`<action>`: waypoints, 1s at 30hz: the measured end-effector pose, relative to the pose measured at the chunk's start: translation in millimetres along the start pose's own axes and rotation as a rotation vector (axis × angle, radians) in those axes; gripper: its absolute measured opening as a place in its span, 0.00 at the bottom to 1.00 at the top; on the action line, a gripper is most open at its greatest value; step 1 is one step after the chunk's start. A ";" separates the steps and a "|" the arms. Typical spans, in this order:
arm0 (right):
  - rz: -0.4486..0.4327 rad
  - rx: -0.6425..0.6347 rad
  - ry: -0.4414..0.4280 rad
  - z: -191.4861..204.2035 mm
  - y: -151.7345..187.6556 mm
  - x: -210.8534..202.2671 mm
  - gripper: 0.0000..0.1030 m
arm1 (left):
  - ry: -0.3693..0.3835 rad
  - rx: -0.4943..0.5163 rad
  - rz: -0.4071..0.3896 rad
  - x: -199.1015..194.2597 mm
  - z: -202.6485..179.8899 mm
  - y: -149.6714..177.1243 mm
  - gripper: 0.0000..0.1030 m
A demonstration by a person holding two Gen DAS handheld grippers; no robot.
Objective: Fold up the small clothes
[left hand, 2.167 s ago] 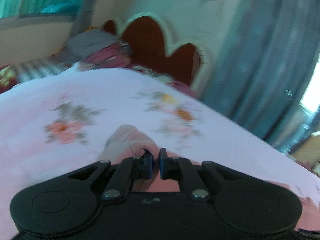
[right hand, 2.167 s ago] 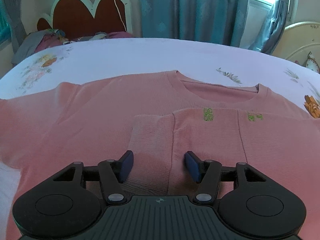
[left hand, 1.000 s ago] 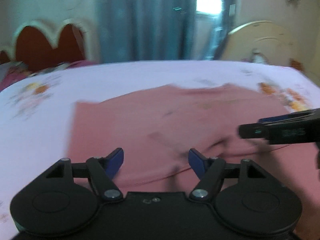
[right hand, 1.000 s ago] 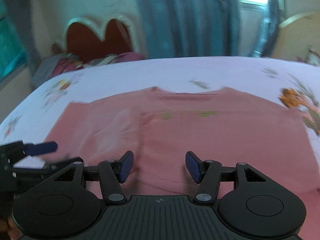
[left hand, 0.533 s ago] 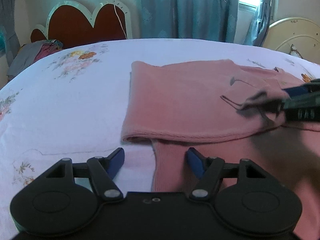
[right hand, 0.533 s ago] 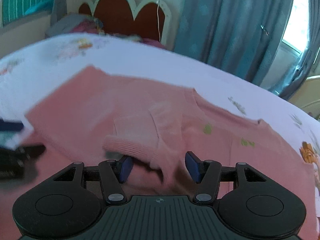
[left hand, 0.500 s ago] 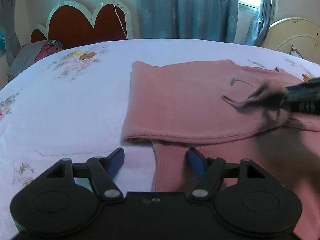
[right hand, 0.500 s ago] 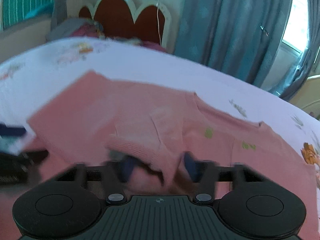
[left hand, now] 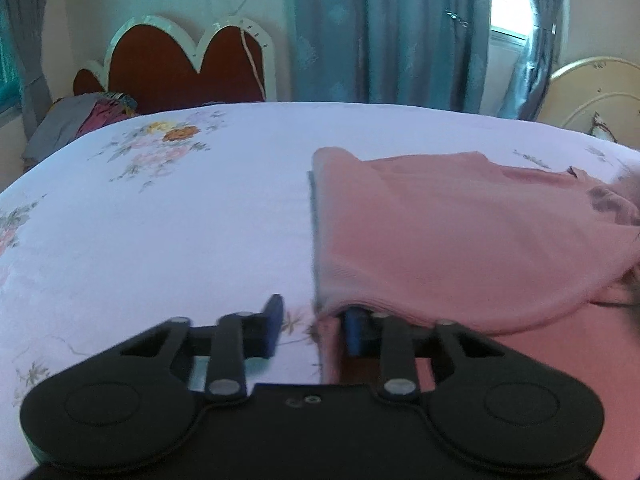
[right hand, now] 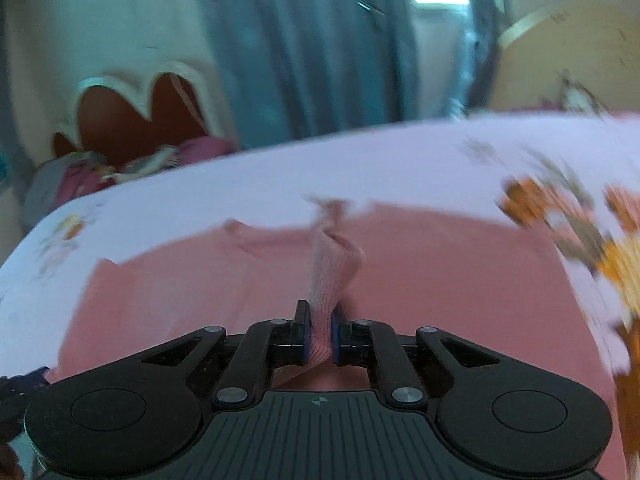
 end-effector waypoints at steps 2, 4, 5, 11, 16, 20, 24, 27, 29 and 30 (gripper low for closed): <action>0.024 0.003 0.023 -10.0 9.5 2.8 0.08 | 0.004 0.024 0.002 -0.2 -4.5 2.3 0.18; 0.047 0.026 0.032 -19.8 16.3 7.8 0.09 | 0.001 0.041 0.004 0.8 -7.3 4.7 0.17; 0.056 0.046 0.042 -25.2 17.7 9.1 0.09 | 0.001 0.038 0.007 1.4 -6.8 4.9 0.17; 0.036 0.074 0.074 -47.4 15.6 -17.6 0.58 | 0.025 0.005 0.042 -8.4 5.2 1.8 0.24; 0.018 0.086 0.073 -61.8 2.2 -17.4 0.58 | 0.071 -0.059 0.054 -25.0 17.7 -8.6 0.29; 0.041 0.089 0.032 -56.1 -6.7 10.9 0.58 | 0.094 -0.112 0.029 -24.8 17.2 -30.4 0.31; 0.070 0.092 0.022 -49.3 -11.4 39.3 0.57 | 0.116 -0.101 0.030 -3.0 3.1 -50.5 0.31; 0.065 0.092 0.016 -43.9 -13.6 43.6 0.22 | 0.125 -0.089 0.041 21.4 -8.7 -63.3 0.31; 0.066 0.073 0.016 -39.3 -14.5 44.7 0.14 | 0.127 -0.089 0.048 37.5 -15.3 -69.4 0.31; 0.067 0.062 0.019 -37.3 -14.2 44.9 0.14 | 0.128 -0.088 0.052 44.5 -17.7 -71.9 0.31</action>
Point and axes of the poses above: each gripper's, at about its wrist camera, not at the fingertips, and x roughly the way its jaws point, z to its left, y to its underside, the point moved 1 cm from there along x, roughly the way its jaws point, and after that the axes turned 4 degrees about -x, right-handed, at the moved point
